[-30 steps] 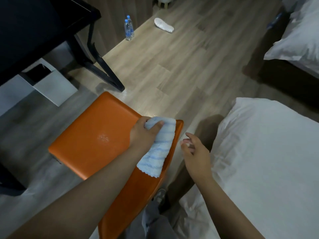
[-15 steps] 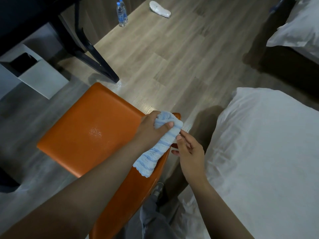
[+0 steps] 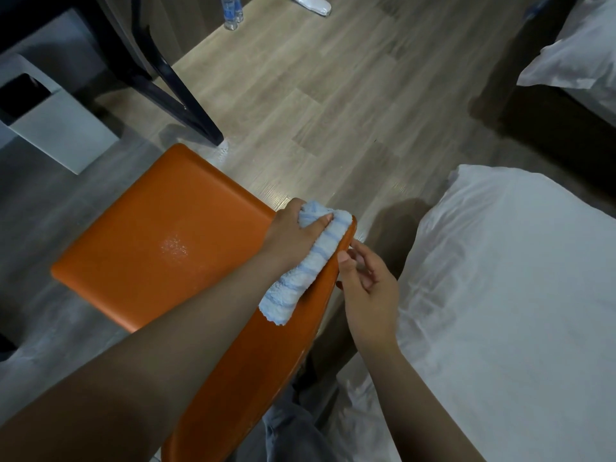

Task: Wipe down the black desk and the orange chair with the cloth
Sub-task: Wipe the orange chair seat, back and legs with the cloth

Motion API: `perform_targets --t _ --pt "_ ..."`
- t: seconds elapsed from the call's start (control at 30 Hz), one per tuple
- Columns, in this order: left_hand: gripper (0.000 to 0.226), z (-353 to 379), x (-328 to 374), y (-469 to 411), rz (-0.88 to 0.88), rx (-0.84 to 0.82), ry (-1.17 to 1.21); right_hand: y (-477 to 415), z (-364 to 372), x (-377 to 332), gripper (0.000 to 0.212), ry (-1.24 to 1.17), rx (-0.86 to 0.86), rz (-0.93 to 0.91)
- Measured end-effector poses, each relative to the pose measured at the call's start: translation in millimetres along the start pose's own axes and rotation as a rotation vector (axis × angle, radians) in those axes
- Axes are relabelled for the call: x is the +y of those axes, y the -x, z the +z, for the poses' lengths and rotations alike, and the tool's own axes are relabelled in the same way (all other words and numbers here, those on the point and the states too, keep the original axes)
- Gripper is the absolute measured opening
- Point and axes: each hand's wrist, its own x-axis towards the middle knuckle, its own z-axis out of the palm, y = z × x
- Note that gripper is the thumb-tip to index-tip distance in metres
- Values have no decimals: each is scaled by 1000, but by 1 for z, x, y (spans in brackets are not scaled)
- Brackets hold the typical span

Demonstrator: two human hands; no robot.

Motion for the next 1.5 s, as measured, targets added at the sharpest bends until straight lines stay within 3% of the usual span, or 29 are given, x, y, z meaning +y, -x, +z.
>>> perform_targets --t 0.23,0.47,0.7,1.03,1.13,1.23,1.5 --pt "72 4 -1 2 50 -60 49 -2 7 1 26 -10 90 -13" --pt "67 7 -4 -26 -36 -105 -4 1 15 1 22 -17 149 -39" --pt "69 14 -31 -58 -63 -115 -63 -3 34 11 22 57 313 -72" --pt "61 29 -85 -103 -141 -78 -73 -4 40 16 20 102 374 -137" --pt "48 34 -101 -117 -143 -84 -147 -4 39 17 20 97 388 -138" --pt "56 36 -120 -132 -133 -147 -221 -4 40 18 20 92 395 -136" --pt "59 34 -160 -150 -333 -174 -302 -13 42 19 18 87 391 -170"
